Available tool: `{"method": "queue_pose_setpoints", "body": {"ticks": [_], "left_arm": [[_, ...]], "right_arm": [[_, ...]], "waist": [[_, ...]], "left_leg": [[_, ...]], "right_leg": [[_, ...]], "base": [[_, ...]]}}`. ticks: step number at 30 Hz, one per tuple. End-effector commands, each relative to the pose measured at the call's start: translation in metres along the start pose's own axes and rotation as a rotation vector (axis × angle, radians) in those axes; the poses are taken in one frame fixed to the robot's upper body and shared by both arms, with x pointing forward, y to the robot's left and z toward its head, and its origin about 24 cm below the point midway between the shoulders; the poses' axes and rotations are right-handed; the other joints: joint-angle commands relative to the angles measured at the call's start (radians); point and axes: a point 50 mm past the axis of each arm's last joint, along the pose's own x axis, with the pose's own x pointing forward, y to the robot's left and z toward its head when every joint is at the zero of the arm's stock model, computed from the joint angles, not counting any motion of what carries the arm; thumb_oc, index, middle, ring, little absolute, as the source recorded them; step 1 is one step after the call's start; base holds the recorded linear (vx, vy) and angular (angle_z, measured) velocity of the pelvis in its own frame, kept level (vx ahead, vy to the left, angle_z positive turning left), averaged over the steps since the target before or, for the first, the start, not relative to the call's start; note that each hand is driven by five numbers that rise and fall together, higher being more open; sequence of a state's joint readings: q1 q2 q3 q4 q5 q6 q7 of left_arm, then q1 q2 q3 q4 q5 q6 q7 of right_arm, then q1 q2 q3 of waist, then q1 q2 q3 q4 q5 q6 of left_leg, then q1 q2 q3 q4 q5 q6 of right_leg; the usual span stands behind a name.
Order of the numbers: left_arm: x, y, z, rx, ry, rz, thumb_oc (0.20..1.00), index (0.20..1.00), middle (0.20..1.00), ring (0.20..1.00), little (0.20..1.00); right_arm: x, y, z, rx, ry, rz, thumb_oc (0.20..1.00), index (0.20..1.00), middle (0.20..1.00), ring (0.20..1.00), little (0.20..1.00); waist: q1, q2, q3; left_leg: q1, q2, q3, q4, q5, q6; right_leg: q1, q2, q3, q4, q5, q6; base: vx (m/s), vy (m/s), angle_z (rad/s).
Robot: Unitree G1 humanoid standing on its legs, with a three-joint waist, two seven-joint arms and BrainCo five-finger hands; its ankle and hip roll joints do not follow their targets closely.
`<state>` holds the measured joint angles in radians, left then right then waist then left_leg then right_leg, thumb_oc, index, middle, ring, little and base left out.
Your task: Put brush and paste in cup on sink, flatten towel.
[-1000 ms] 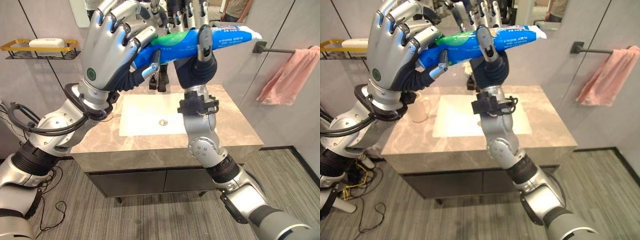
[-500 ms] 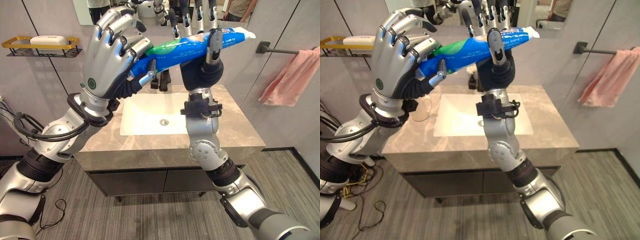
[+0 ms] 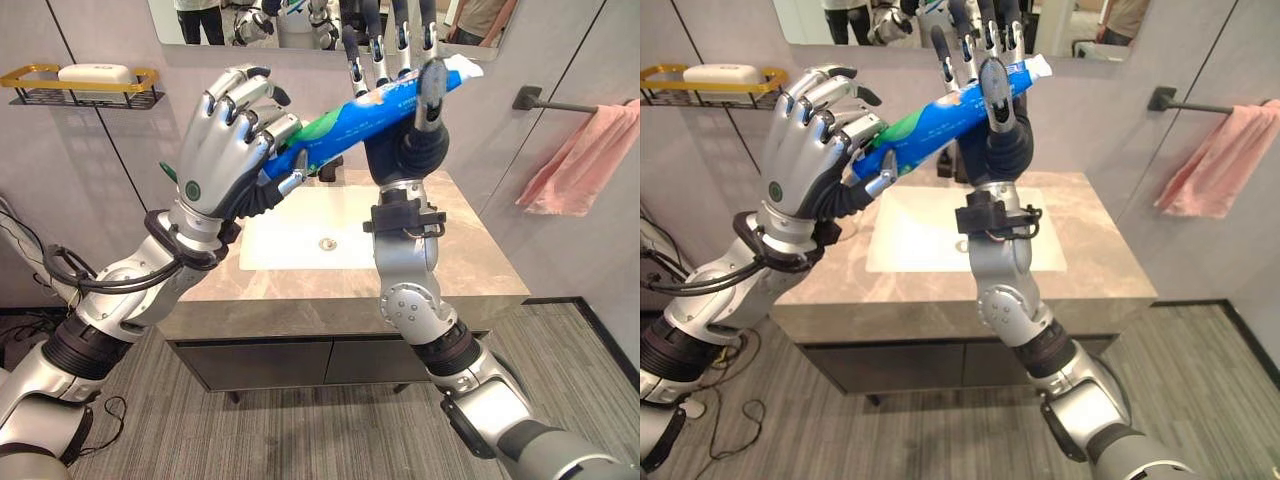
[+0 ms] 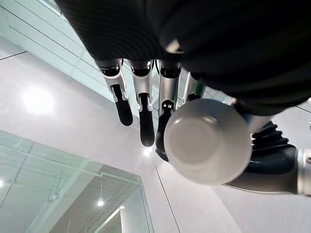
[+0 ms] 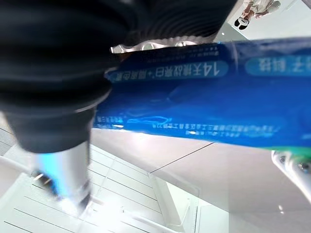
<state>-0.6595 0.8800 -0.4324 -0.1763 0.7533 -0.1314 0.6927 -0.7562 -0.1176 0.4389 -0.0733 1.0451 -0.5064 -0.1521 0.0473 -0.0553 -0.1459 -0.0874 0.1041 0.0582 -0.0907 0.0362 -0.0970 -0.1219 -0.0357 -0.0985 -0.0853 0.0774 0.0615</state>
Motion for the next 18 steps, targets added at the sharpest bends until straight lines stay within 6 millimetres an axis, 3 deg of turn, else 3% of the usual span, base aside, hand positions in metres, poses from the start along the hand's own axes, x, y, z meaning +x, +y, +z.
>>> {"method": "queue_pose_setpoints", "body": {"ticks": [1,7,11,12,14,16,17,18], "left_arm": [[0.02,0.012,-0.016,0.018,0.046,0.089,0.2,0.2,0.2,0.2,0.2],[0.026,0.009,-0.009,-0.021,0.033,0.1,0.2,0.2,0.2,0.2,0.2],[0.029,0.007,-0.005,-0.039,0.028,0.105,0.2,0.2,0.2,0.2,0.2],[0.033,0.006,-0.002,-0.052,0.023,0.115,0.2,0.2,0.2,0.2,0.2],[0.035,0.006,-0.001,-0.055,0.02,0.122,0.2,0.2,0.2,0.2,0.2],[0.038,0.005,0.001,-0.069,0.02,0.126,0.2,0.2,0.2,0.2,0.2],[0.038,0.005,0.001,-0.069,0.021,0.127,0.2,0.2,0.2,0.2,0.2],[0.038,0.005,0.001,-0.069,0.022,0.126,0.2,0.2,0.2,0.2,0.2]], "right_arm": [[0.007,0.01,0.028,-0.008,-0.141,0.058,0.799,0.799,0.799,0.799,0.799],[0.004,0.009,0.024,-0.018,-0.116,0.052,0.859,0.859,0.859,0.859,0.859],[0.003,0.008,0.023,-0.014,-0.111,0.05,0.793,0.793,0.793,0.793,0.793],[0.001,0.007,0.022,-0.012,-0.103,0.047,0.708,0.708,0.708,0.708,0.708],[0.001,0.007,0.022,-0.014,-0.103,0.044,0.699,0.699,0.699,0.699,0.699],[0.0,0.006,0.02,-0.016,-0.096,0.034,0.42,0.42,0.42,0.42,0.42],[-0.001,0.005,0.02,-0.014,-0.095,0.032,0.369,0.369,0.369,0.369,0.369],[-0.001,0.005,0.02,-0.014,-0.094,0.031,0.2,0.2,0.2,0.2,0.2]], "waist": [[0.018,-0.036,-0.006],[0.011,-0.039,-0.004],[0.009,-0.039,-0.003],[0.006,-0.042,-0.001],[0.006,-0.043,0.0],[0.004,-0.043,0.001],[0.004,-0.043,0.001],[0.004,-0.043,0.001]], "left_leg": [[-0.007,0.017,-0.031,0.003,0.001,-0.023],[-0.008,0.017,-0.03,0.003,0.001,-0.023],[-0.01,0.018,-0.03,0.003,0.002,-0.023],[-0.012,0.018,-0.031,0.003,0.002,-0.022],[-0.013,0.018,-0.032,0.003,0.002,-0.022],[-0.016,0.017,-0.032,0.003,0.002,-0.022],[-0.016,0.017,-0.031,0.003,0.002,-0.022],[-0.016,0.017,-0.031,0.003,0.002,-0.022]], "right_leg": [[-0.001,-0.123,-0.027,-0.002,0.031,0.104],[-0.002,-0.123,-0.027,-0.002,0.032,0.105],[-0.004,-0.122,-0.026,-0.002,0.031,0.105],[-0.005,-0.121,-0.027,-0.002,0.031,0.105],[-0.006,-0.121,-0.028,-0.002,0.031,0.105],[-0.007,-0.122,-0.028,-0.002,0.031,0.105],[-0.007,-0.122,-0.029,-0.002,0.031,0.105],[-0.007,-0.122,-0.029,-0.002,0.031,0.105]], "base": [[0.0,0.0,0.0],[0.0,0.0,0.0],[0.0,0.0,0.0],[0.0,0.0,0.0],[0.0,0.0,0.0],[0.0,0.0,0.0],[0.0,0.0,0.0],[0.0,0.0,0.0]]}}
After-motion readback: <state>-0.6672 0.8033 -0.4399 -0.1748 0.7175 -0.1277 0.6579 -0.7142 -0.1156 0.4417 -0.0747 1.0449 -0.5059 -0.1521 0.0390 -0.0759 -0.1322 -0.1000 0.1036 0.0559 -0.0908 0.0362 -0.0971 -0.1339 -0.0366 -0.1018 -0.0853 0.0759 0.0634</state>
